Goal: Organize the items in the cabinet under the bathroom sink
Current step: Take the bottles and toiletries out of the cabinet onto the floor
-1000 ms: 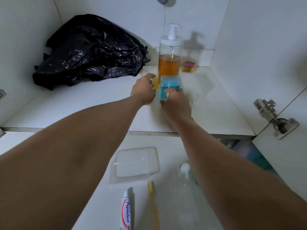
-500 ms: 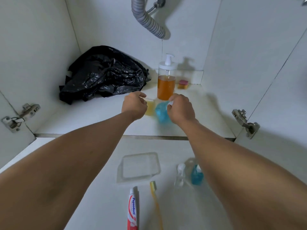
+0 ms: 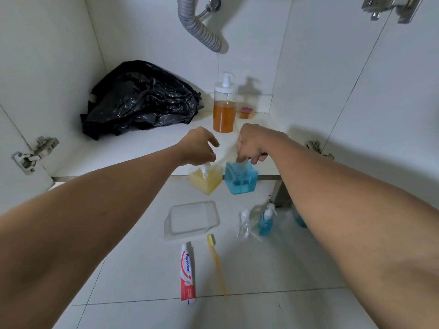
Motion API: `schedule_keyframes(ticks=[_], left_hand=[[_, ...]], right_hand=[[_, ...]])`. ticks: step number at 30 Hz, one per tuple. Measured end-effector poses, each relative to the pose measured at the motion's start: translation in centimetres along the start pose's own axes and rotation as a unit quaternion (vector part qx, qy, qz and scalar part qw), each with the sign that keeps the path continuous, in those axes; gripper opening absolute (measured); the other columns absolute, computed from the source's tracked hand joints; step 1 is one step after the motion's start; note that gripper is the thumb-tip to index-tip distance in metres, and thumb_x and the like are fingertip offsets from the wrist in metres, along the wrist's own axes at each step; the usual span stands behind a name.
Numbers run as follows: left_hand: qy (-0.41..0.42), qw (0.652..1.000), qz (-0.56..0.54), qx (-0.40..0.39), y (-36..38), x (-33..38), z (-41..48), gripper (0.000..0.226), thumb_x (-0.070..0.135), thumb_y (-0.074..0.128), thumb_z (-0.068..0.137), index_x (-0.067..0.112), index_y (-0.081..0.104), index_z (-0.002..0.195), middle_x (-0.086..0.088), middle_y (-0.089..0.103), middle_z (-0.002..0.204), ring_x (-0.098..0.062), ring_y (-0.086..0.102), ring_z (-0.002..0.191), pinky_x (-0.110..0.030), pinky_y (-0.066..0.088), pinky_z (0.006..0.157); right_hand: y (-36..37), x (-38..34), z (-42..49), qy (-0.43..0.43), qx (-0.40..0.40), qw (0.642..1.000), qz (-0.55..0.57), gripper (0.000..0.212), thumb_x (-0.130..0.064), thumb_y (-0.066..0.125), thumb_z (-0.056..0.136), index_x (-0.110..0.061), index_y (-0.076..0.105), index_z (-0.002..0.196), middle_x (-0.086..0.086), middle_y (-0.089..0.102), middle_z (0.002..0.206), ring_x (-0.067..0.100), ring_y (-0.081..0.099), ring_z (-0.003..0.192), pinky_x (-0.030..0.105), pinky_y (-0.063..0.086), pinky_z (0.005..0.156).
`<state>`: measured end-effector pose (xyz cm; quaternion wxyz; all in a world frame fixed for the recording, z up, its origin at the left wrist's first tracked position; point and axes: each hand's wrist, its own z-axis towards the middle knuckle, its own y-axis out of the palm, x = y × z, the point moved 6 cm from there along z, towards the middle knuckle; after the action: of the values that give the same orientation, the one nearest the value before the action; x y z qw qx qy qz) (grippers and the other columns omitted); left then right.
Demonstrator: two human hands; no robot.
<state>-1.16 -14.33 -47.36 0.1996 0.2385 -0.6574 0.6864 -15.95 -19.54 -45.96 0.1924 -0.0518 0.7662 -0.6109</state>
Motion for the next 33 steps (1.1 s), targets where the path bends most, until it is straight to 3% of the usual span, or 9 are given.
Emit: schedule_keyframes(ticks=[3,6,12,16,18,22,27,30,33], left_hand=[[0.000,0.999,0.013,-0.036,1.1,0.9,-0.9,0.038,0.003,0.073,0.080,0.012,0.069,0.117,-0.008,0.067,0.102,-0.025,0.071,0.075,-0.033,0.062,0.060],[-0.029,0.995,0.015,-0.093,2.9,1.4,-1.9,0.036,0.003,0.074,0.082,0.011,0.069,0.117,-0.010,0.064,0.100,-0.028,0.072,0.069,-0.029,0.061,0.056],[-0.138,0.963,-0.068,-0.220,9.7,-0.3,-4.6,0.033,-0.005,0.073,0.085,-0.002,0.067,0.117,-0.014,0.066,0.095,-0.025,0.068,0.082,-0.035,0.063,0.063],[-0.202,0.936,-0.099,-0.273,15.3,-2.2,-6.7,0.034,-0.007,0.070,0.086,-0.006,0.064,0.120,-0.022,0.067,0.110,-0.031,0.070,0.096,-0.043,0.064,0.069],[-0.224,0.926,-0.116,-0.280,17.4,-3.0,-7.6,0.038,-0.010,0.069,0.086,-0.008,0.061,0.123,-0.026,0.064,0.117,-0.033,0.067,0.101,-0.044,0.063,0.064],[-0.232,0.919,-0.148,-0.282,20.1,-3.5,-8.7,0.039,-0.012,0.067,0.086,-0.009,0.060,0.124,-0.028,0.063,0.115,-0.035,0.064,0.100,-0.038,0.061,0.058],[-0.237,0.916,-0.181,-0.269,21.5,-3.4,-8.2,0.037,-0.011,0.067,0.087,-0.009,0.061,0.123,-0.028,0.062,0.116,-0.035,0.063,0.093,-0.037,0.061,0.057],[-0.236,0.917,-0.185,-0.263,22.3,-3.2,-7.9,0.033,-0.010,0.068,0.087,-0.002,0.063,0.119,-0.023,0.062,0.107,-0.031,0.063,0.087,-0.041,0.062,0.067],[-0.227,0.924,-0.180,-0.249,22.8,-3.0,-7.5,0.042,-0.008,0.069,0.087,-0.003,0.058,0.127,-0.015,0.059,0.096,-0.025,0.063,0.079,-0.037,0.062,0.062]], right_hand=[[1.1,0.4,-1.0,0.019,-0.068,0.997,-0.025,0.030,-0.027,0.085,0.077,-0.008,0.069,0.093,0.008,0.073,0.076,0.017,0.061,0.056,0.030,0.053,0.064],[2.7,0.7,-2.7,0.035,-0.134,0.988,-0.064,0.028,-0.030,0.086,0.075,-0.006,0.074,0.084,0.004,0.067,0.058,0.017,0.056,0.049,0.028,0.051,0.062],[8.2,2.5,-4.7,0.083,-0.246,0.961,-0.092,0.034,-0.035,0.087,0.074,-0.009,0.076,0.093,0.002,0.069,0.070,0.023,0.063,0.073,0.033,0.054,0.077],[11.9,3.8,-5.3,0.082,-0.252,0.959,-0.099,0.031,-0.034,0.085,0.077,-0.010,0.072,0.091,0.002,0.069,0.083,0.020,0.066,0.084,0.031,0.054,0.085],[13.4,4.6,-5.5,0.077,-0.241,0.962,-0.104,0.030,-0.032,0.087,0.075,-0.011,0.070,0.086,0.003,0.068,0.084,0.021,0.070,0.090,0.035,0.056,0.090],[16.4,6.7,-5.8,0.064,-0.227,0.967,-0.097,0.044,-0.023,0.088,0.074,-0.006,0.068,0.108,0.007,0.070,0.100,0.025,0.070,0.095,0.039,0.057,0.091],[18.3,9.3,-5.2,0.081,-0.237,0.964,-0.089,0.047,-0.021,0.088,0.073,-0.008,0.066,0.112,0.009,0.070,0.107,0.026,0.070,0.094,0.039,0.057,0.091],[18.8,10.4,-4.9,0.085,-0.229,0.965,-0.092,0.033,-0.021,0.087,0.074,-0.014,0.062,0.094,0.008,0.069,0.099,0.025,0.068,0.088,0.039,0.057,0.090],[19.1,11.2,-4.6,0.085,-0.215,0.967,-0.106,0.034,-0.023,0.088,0.073,-0.014,0.055,0.075,0.007,0.066,0.085,0.022,0.065,0.077,0.037,0.057,0.085]])
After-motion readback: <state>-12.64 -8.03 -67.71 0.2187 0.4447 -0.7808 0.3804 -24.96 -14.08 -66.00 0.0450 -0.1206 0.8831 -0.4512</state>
